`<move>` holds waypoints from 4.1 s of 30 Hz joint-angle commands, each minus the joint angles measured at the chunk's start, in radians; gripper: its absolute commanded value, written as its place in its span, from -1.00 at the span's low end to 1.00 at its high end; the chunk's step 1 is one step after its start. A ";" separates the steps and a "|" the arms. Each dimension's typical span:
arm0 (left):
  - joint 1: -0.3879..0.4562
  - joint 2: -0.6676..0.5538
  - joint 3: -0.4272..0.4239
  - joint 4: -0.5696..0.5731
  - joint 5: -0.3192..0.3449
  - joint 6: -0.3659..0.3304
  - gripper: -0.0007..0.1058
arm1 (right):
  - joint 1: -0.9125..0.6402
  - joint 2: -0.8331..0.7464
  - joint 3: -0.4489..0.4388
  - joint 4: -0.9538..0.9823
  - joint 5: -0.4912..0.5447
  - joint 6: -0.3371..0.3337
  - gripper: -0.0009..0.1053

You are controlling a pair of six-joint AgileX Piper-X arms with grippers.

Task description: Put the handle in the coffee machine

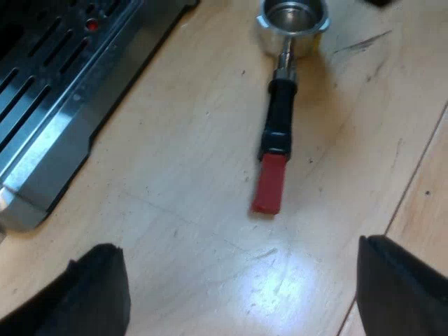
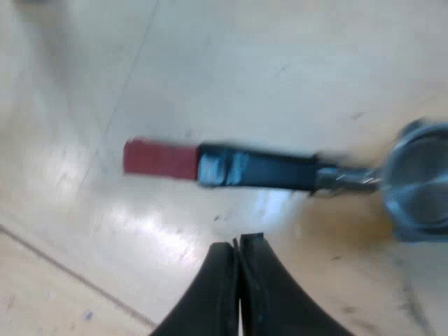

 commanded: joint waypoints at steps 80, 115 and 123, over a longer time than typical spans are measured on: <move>-0.297 0.230 -0.003 -0.132 -0.014 0.023 0.46 | -0.452 0.382 0.133 -0.199 -0.332 -0.427 0.81; -0.297 0.230 -0.003 -0.205 -0.017 0.217 0.46 | -0.452 0.173 0.133 0.001 -0.378 -0.181 -0.98; -0.297 0.230 0.059 -0.289 -0.019 0.205 0.46 | -0.447 0.107 0.036 0.143 -0.378 -0.147 -0.98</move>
